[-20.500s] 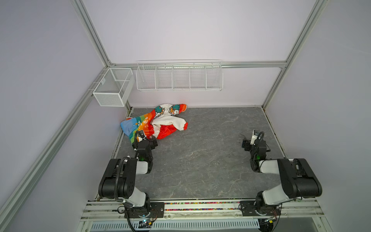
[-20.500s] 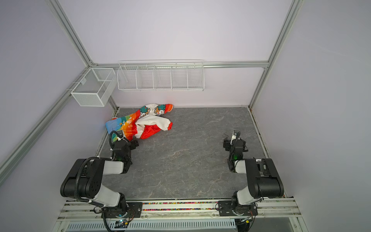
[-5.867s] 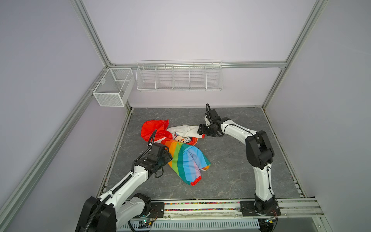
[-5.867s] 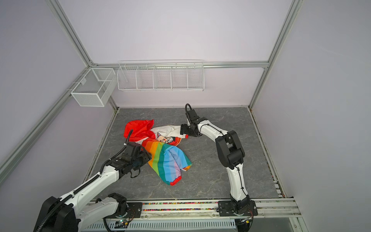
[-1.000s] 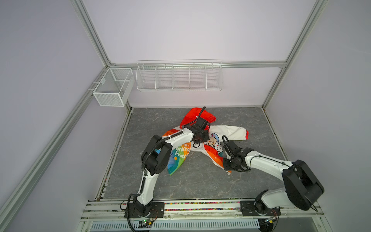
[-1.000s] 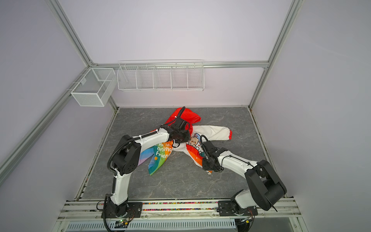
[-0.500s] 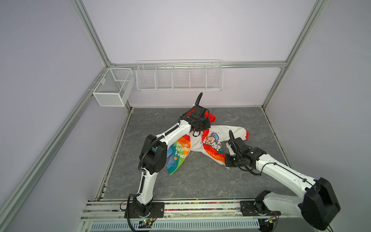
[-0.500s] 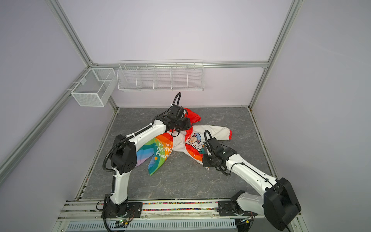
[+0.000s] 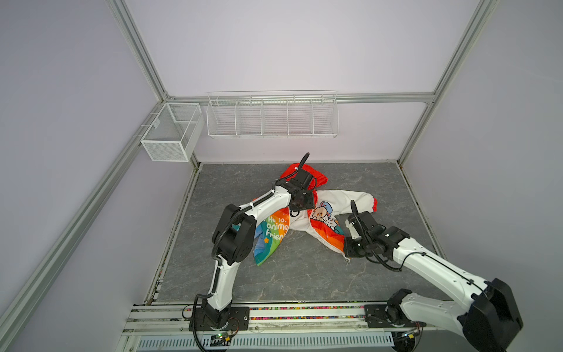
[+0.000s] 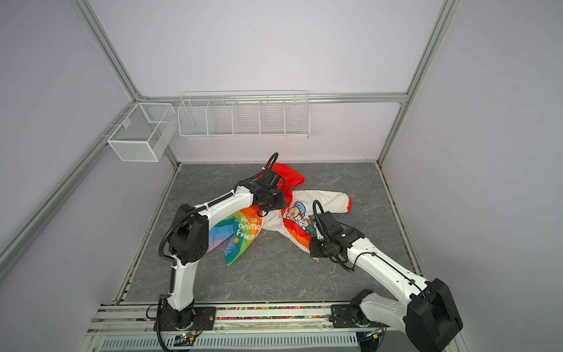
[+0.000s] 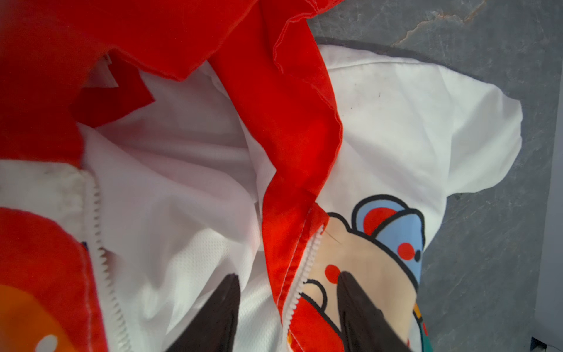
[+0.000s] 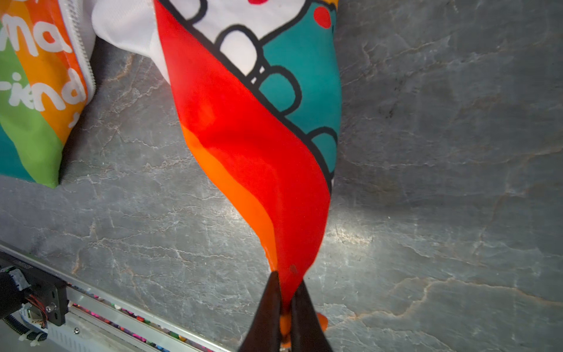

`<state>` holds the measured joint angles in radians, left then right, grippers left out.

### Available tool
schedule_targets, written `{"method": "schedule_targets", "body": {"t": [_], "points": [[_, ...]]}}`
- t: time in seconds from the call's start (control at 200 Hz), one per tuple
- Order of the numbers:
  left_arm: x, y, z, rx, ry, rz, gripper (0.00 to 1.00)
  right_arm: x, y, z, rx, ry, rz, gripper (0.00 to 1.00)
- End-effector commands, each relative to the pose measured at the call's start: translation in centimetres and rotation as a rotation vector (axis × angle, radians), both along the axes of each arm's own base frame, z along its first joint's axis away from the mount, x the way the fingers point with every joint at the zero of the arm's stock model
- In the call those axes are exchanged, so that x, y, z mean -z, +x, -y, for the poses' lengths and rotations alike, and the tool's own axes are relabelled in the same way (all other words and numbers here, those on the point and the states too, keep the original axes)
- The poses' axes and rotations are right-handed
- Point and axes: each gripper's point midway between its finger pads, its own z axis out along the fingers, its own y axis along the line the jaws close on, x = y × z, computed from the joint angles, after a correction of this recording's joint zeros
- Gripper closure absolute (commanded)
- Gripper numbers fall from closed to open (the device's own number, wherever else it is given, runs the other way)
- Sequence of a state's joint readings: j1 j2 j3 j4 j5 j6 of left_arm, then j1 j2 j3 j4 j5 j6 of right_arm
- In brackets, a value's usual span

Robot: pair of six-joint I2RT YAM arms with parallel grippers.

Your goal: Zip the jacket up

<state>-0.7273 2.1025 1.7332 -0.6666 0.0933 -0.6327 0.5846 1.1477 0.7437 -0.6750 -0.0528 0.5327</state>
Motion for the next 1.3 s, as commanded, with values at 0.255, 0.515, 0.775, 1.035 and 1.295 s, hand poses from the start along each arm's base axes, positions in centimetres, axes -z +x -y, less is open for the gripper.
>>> {"method": "schedule_targets", "body": {"t": [0.255,0.515,0.775,1.035,1.295], "points": [[2.4,-0.4,1.0,0.046,0.073,-0.003,0.48,1.2,-0.6,-0.4,-0.002,0.009,-0.038,0.9],[4.4,-0.2,0.4,0.038,0.136,-0.007,0.54,1.2,-0.6,-0.4,0.001,0.012,-0.037,0.9],[3.9,0.6,2.2,0.056,0.087,0.005,0.54,1.3,-0.6,-0.6,-0.003,0.013,-0.042,0.9],[2.8,1.6,3.3,0.071,0.081,0.023,0.93,0.8,-0.7,-0.6,-0.004,0.027,-0.034,0.9],[-4.1,4.1,6.0,0.088,-0.139,0.105,1.0,-1.9,-1.4,-0.8,-0.029,0.071,-0.014,0.92]]}}
